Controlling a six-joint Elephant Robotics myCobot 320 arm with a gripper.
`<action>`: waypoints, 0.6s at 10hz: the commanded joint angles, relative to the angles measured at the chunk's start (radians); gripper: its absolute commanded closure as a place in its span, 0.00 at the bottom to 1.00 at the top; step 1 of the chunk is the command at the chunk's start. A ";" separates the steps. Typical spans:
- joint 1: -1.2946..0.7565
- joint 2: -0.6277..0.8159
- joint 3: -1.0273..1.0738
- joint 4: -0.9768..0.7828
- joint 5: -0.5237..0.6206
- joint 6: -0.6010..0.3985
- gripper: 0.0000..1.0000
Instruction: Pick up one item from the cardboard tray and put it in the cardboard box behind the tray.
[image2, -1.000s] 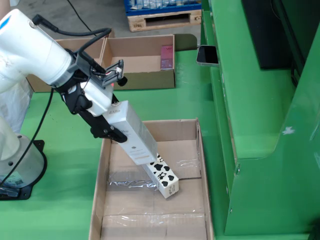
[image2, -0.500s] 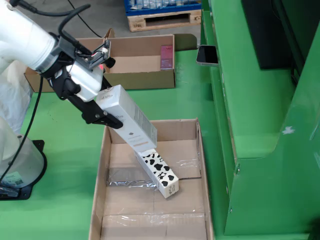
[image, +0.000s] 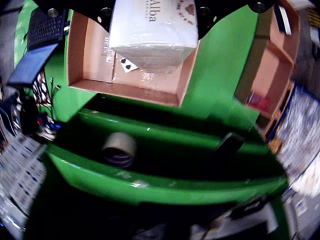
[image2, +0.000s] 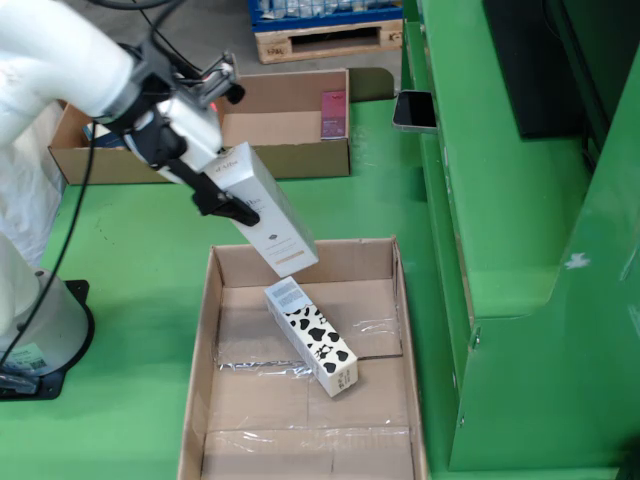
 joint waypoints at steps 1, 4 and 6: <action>0.138 0.087 -0.083 -0.004 -0.010 -0.068 1.00; 0.254 0.204 -0.216 -0.018 -0.045 -0.073 1.00; 0.338 0.323 -0.345 -0.030 -0.071 -0.086 1.00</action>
